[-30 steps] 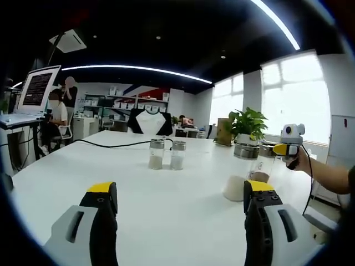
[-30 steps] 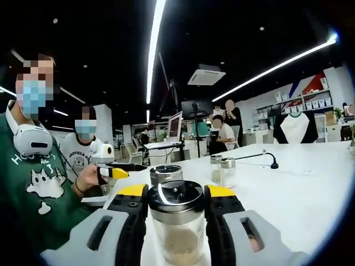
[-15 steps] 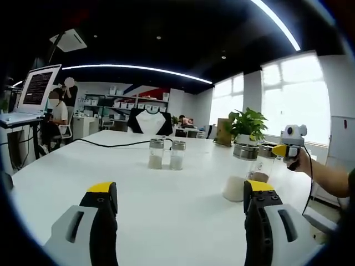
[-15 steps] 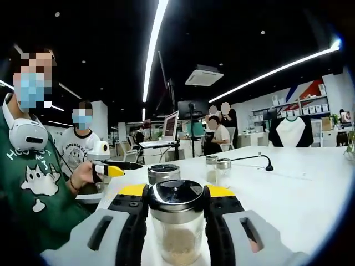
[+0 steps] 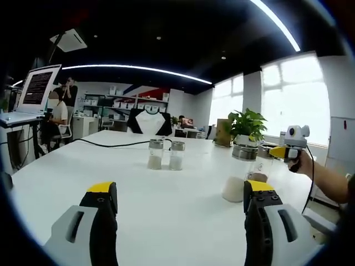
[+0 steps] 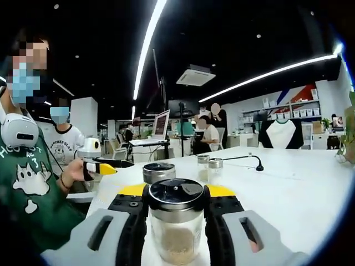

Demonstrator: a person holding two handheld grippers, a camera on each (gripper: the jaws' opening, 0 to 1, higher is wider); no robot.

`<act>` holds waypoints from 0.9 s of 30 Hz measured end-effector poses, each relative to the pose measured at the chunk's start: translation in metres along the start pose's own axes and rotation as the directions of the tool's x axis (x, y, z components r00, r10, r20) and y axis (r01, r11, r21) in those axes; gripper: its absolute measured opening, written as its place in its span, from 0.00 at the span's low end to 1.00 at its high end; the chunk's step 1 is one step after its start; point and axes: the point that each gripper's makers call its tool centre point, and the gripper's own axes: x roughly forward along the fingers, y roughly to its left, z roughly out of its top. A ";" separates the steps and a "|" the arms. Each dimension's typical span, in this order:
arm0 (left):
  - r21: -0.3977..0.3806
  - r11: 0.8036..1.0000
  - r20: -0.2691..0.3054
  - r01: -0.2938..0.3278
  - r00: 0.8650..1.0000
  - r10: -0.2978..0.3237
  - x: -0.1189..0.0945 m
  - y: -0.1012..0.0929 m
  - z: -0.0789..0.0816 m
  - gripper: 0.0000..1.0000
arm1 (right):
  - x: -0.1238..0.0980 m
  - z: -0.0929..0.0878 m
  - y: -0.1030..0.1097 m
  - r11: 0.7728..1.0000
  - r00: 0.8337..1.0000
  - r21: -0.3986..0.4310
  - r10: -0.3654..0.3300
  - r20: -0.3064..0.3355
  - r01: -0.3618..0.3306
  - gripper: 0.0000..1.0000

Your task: Rotate the seasoning bottle until the label or dispensing opening points toward the visible target arrow and the bottle remains upright within the marked orientation range

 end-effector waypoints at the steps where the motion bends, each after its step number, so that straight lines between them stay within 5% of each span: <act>1: 0.001 1.000 0.000 0.000 1.000 0.000 0.000 0.000 0.001 1.00 | 0.000 0.000 -0.001 1.000 1.000 -0.001 -0.012 0.003 0.012 0.38; 12: 0.013 1.000 -0.001 0.022 1.000 -0.021 0.003 -0.009 0.002 1.00 | -0.001 -0.001 -0.005 0.992 0.992 -0.004 -0.127 0.011 0.127 0.38; 27: 0.004 1.000 -0.009 0.023 1.000 -0.023 0.002 -0.011 -0.003 1.00 | 0.001 -0.002 -0.007 0.961 0.961 -0.005 -0.278 -0.008 0.278 0.37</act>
